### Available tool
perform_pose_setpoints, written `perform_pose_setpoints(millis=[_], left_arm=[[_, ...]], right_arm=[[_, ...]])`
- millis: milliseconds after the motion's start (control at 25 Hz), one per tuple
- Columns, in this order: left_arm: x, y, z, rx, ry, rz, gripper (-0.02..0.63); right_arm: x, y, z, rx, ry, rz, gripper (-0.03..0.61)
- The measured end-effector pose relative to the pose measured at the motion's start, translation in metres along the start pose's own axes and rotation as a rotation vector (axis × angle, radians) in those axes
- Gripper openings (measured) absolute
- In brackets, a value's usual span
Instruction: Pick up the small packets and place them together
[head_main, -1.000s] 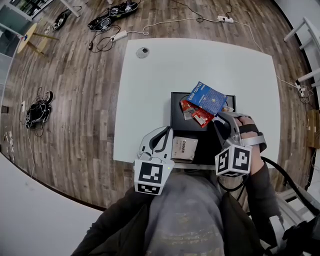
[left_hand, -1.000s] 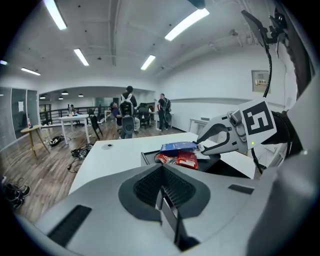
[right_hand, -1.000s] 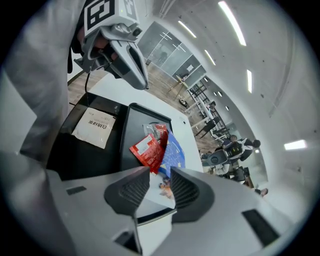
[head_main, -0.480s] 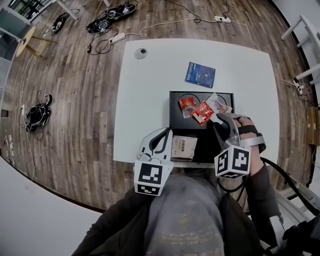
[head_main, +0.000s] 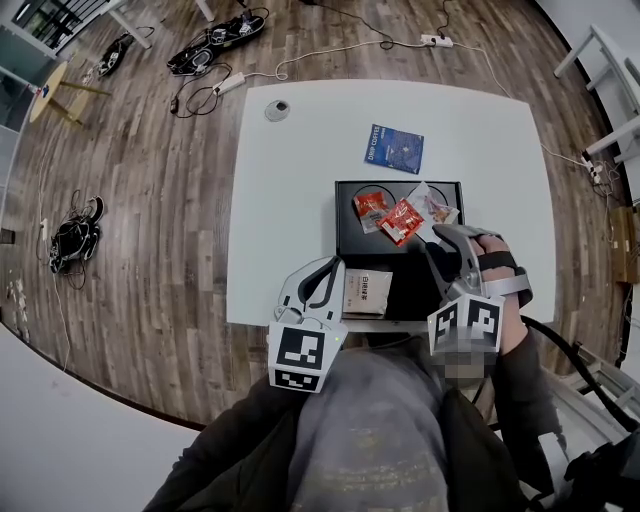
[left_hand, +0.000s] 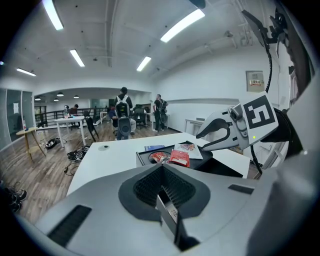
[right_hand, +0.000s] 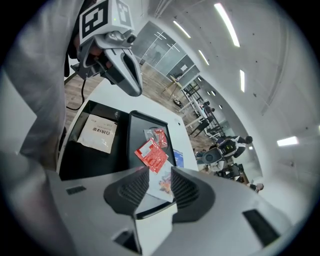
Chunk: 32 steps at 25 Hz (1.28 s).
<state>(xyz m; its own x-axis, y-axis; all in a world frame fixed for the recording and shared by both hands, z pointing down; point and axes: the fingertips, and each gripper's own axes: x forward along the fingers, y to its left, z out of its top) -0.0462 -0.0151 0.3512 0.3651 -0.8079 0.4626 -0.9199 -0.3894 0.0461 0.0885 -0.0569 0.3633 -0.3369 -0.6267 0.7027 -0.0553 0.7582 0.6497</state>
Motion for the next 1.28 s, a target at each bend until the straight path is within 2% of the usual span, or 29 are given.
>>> perform_pose_setpoints(millis=[840, 1080, 1280], left_arm=[[-0.012, -0.013, -0.003, 0.025, -0.011, -0.038, 0.003], [-0.016, -0.018, -0.007, 0.032, -0.003, -0.057, 0.003], [-0.017, -0.024, -0.012, 0.040, 0.012, -0.074, 0.003]], right_arm=[[-0.025, 0.016, 0.007, 0.033, 0.006, -0.025, 0.133], [-0.031, 0.031, 0.010, 0.058, 0.007, -0.003, 0.133], [-0.030, 0.052, 0.011, 0.087, 0.003, 0.049, 0.133]])
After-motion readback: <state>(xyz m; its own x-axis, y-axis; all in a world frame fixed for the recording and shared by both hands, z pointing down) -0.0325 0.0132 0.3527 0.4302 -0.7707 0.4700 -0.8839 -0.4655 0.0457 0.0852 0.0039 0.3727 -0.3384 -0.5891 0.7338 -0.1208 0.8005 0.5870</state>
